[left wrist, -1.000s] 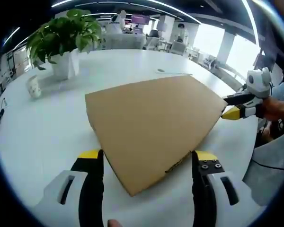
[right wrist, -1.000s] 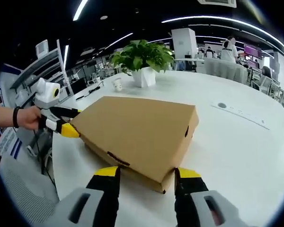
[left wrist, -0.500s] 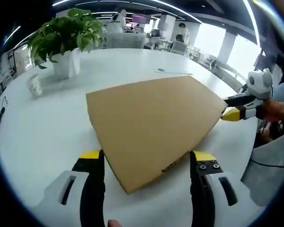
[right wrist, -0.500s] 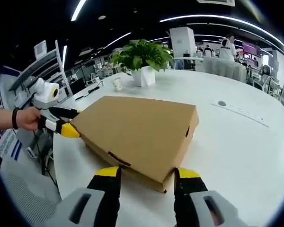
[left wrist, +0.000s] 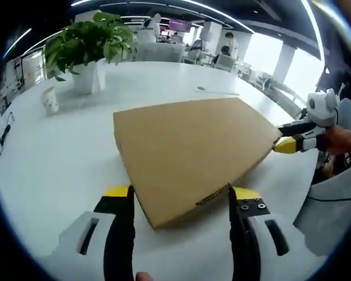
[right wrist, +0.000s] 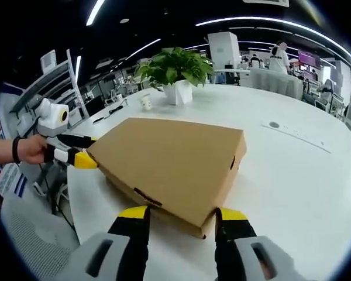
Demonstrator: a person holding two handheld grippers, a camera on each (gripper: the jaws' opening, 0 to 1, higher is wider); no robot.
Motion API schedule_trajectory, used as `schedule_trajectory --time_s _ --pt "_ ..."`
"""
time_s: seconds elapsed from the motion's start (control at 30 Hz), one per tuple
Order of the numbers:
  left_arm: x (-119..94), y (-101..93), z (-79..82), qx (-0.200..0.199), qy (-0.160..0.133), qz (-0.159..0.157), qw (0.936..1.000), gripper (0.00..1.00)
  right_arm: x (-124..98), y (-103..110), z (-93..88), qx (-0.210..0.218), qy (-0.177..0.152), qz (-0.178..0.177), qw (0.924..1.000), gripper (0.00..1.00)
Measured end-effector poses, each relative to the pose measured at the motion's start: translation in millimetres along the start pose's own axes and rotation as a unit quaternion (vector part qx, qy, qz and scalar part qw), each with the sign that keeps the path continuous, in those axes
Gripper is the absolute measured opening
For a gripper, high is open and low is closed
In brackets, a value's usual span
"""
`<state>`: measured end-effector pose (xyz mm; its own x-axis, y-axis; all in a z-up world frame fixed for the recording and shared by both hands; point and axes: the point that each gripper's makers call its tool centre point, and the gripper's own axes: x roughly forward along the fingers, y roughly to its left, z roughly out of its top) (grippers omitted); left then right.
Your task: Operate the shoe box by opening the lid, removing the specified soft item, and placing it in the target area until the item is outside and the box remains undamaged.
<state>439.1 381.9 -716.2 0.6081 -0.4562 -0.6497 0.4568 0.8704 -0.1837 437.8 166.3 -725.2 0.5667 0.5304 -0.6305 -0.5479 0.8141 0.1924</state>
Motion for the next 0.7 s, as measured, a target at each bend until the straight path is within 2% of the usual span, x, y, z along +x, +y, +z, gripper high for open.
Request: schedule_trajectory --time_s 0.7 --pt "-16 0.0 -24.4 0.011 0.006 0.002 0.9999 0.59 -12 16 -15.6 -0.011 0.012 0.011 0.9998 0.40"
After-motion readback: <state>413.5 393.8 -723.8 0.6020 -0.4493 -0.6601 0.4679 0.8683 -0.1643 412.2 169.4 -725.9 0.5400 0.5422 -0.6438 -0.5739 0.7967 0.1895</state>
